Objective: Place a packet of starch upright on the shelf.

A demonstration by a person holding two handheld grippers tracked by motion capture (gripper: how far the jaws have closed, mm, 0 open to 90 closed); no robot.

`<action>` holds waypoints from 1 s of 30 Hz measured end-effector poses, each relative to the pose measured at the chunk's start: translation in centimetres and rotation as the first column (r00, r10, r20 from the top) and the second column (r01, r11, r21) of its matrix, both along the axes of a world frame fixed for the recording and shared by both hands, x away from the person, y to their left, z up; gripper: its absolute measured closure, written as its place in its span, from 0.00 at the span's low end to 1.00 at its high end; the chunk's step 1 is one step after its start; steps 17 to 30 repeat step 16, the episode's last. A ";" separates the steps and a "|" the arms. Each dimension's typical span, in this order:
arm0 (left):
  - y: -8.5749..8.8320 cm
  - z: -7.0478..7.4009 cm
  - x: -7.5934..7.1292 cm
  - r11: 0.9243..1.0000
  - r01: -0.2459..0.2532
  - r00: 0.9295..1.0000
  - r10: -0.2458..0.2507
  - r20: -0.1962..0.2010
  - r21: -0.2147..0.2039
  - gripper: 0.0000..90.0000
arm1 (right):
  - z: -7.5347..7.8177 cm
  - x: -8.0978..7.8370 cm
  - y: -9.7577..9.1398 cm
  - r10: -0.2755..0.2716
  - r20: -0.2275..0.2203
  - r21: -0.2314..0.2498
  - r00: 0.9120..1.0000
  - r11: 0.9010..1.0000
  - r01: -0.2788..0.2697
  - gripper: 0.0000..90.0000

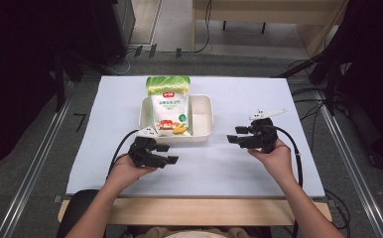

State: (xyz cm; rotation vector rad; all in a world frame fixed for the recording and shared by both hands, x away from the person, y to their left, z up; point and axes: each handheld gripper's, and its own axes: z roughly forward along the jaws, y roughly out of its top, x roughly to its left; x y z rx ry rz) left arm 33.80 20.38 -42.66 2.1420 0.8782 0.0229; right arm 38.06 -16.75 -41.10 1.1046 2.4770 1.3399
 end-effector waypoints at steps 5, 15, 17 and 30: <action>0.0 0.0 0.0 1.000 0.001 1.000 -0.001 0.002 0.000 0.41 | -0.2 0.0 0.1 0.001 -0.004 -0.013 1.000 1.000 -0.001 0.52; 0.0 0.0 0.0 1.000 0.000 1.000 0.000 0.004 -0.008 0.41 | -0.5 0.1 0.3 0.009 -0.015 -0.028 1.000 1.000 -0.009 0.52; 0.0 0.0 0.0 1.000 0.001 1.000 -0.001 0.004 -0.004 0.41 | -0.5 0.2 0.3 0.010 -0.016 -0.030 1.000 1.000 -0.010 0.52; 0.0 0.0 0.0 1.000 0.001 1.000 -0.001 0.004 -0.004 0.41 | -0.5 0.2 0.3 0.010 -0.016 -0.030 1.000 1.000 -0.010 0.52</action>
